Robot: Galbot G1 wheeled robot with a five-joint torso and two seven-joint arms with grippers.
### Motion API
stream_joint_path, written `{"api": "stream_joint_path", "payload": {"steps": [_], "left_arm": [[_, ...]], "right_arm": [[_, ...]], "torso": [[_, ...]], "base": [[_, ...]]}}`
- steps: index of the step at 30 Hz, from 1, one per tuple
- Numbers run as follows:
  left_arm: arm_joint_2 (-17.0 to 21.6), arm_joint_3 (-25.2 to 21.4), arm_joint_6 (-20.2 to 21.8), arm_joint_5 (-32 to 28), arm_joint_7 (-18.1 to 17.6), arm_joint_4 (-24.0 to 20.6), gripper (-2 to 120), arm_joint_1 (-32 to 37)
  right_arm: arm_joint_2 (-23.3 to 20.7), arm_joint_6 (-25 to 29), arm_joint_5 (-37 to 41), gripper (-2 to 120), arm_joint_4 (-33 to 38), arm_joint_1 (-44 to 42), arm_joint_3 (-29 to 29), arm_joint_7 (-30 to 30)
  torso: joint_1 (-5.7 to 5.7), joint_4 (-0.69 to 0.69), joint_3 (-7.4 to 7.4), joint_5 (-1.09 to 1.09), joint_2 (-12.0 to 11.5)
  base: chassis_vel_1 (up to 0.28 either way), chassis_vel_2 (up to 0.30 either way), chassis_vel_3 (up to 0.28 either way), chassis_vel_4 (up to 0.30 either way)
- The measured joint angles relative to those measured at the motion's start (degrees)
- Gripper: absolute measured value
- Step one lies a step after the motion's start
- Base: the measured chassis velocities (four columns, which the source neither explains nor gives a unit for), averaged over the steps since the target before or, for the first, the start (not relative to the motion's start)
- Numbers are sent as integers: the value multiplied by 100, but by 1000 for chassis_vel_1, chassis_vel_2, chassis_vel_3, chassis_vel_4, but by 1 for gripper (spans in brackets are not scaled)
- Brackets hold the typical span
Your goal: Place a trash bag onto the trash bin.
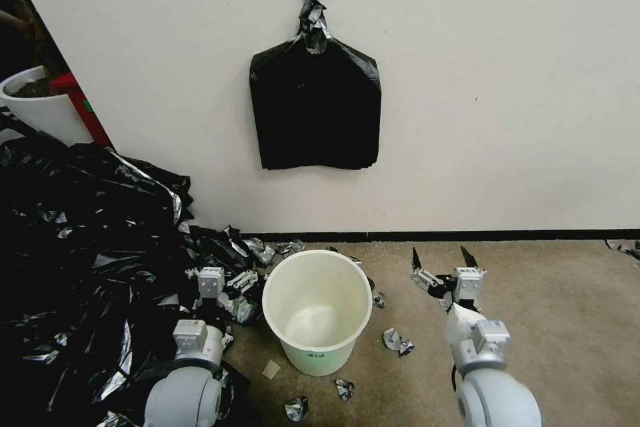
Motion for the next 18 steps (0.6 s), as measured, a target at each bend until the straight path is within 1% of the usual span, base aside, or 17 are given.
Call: {"api": "stream_joint_path", "payload": {"steps": [1, 2, 3, 4, 5, 6, 7, 8, 10, 13, 16, 18], "left_arm": [[54, 0, -50, -261, -32, -96, 100, 87], [79, -1, -83, -392, -46, -144, 100, 131], [121, -56, -326, -547, 27, -297, 100, 293], [121, -56, -326, -547, 27, -297, 100, 293], [136, -107, -443, -563, 88, -365, 100, 371], [147, -163, -554, -530, 156, -427, 100, 437], [148, -226, -613, -434, 225, -477, 100, 469], [148, -270, -643, -352, 262, -520, 100, 479], [149, -297, -655, -302, 283, -555, 100, 484], [153, -444, -705, -34, 403, -795, 100, 536], [161, -488, -746, 25, 422, -903, 100, 577], [174, -504, -758, 51, 426, -1106, 100, 658]], "right_arm": [[-5, 132, -54, 100, 3, -54, -34, 12], [-11, 188, -76, 100, 3, -62, -45, 2], [-24, 302, -130, 100, -8, -66, -60, -25], [-24, 302, -130, 100, -8, -66, -60, -25], [-30, 342, -164, 100, -22, -65, -68, -49], [-38, 402, -210, 100, -41, -56, -84, -100], [-58, 452, -238, 100, -64, -33, -79, -125], [-80, 493, -253, 100, -96, -8, -81, -151], [-95, 517, -264, 100, -121, 10, -79, -163], [-155, 637, -428, 100, -248, 115, -57, -182], [-154, 708, -558, 100, -254, 150, -52, -189], [-156, 936, -680, 100, -260, 211, -62, -314]], "torso": [[0, -1, 0, 5, 0], [0, 0, 0, 5, 0], [0, 1, 0, 2, 0], [0, 1, 0, 2, 0], [0, 2, 0, 7, 0], [0, 3, 0, 6, 0], [0, 1, 0, 1, 0], [0, 1, 0, 4, 0], [0, 0, 0, 5, 0], [0, 1, 0, 5, 0], [0, 1, 1, 4, 0], [0, 0, 0, 5, 0]], "base": [[0, 0, 0, 0], [0, 0, 0, 0], [0, 0, 0, 0], [0, 0, 0, 0], [0, 0, 0, 0], [0, 0, 0, 0], [0, 0, 0, 0], [0, 0, 0, 0], [0, 0, 0, 0], [0, 0, 0, 0], [0, 0, 0, 0], [0, 0, 0, 0]]}}
